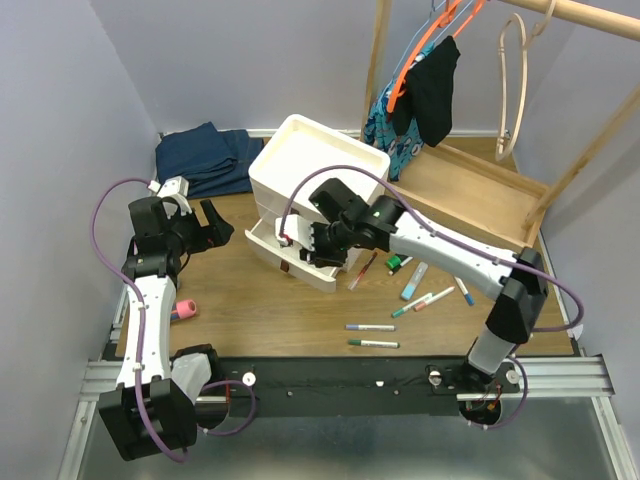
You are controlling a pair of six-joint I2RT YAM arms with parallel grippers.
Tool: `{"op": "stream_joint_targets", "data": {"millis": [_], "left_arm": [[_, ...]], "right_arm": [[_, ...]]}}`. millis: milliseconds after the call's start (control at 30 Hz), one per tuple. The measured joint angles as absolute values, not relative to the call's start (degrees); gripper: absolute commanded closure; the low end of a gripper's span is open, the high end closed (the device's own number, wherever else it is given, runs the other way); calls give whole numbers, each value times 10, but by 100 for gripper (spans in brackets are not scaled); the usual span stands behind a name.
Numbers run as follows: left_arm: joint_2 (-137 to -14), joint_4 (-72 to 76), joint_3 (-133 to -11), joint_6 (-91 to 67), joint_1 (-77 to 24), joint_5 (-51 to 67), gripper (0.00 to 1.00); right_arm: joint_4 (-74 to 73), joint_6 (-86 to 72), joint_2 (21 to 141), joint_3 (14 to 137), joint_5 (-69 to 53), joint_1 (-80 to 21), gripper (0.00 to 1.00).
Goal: Sort the stationery into containers
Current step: Place the stationery in the storage box, then close the drawer in the storage box.
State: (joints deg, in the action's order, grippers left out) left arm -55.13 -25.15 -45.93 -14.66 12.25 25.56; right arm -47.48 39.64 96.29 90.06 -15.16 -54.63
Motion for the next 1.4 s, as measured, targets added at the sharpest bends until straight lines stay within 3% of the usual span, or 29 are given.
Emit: {"op": "stream_joint_targets", "data": {"millis": [433,567,933,1000,1067,1233,1400], "left_arm": [[-547,-252,-459,-149,123,256,1],[-547,-254,-459,-148,123,256,1],[-547,-254,-459,-149,123,256,1],[-547,-254,-459,-148,123,256,1],[-546,-254,-459,-148,123,256,1],[-546,-255,-459,-148,123,256,1],[-545,-259,-459,-148,123,256,1]], "right_arm": [[-410,235,1079,1006,-70,-552,81],[-397,217,1081,1004,-50,-552,90],[-361,212,1081,952,0,-558,86],[-355,214,1081,943,7,-559,77],[-354,215,1081,930,15,-560,51],[-348,217,1084,923,34,-566,36],[-342,214,1084,923,41,-572,34]]}}
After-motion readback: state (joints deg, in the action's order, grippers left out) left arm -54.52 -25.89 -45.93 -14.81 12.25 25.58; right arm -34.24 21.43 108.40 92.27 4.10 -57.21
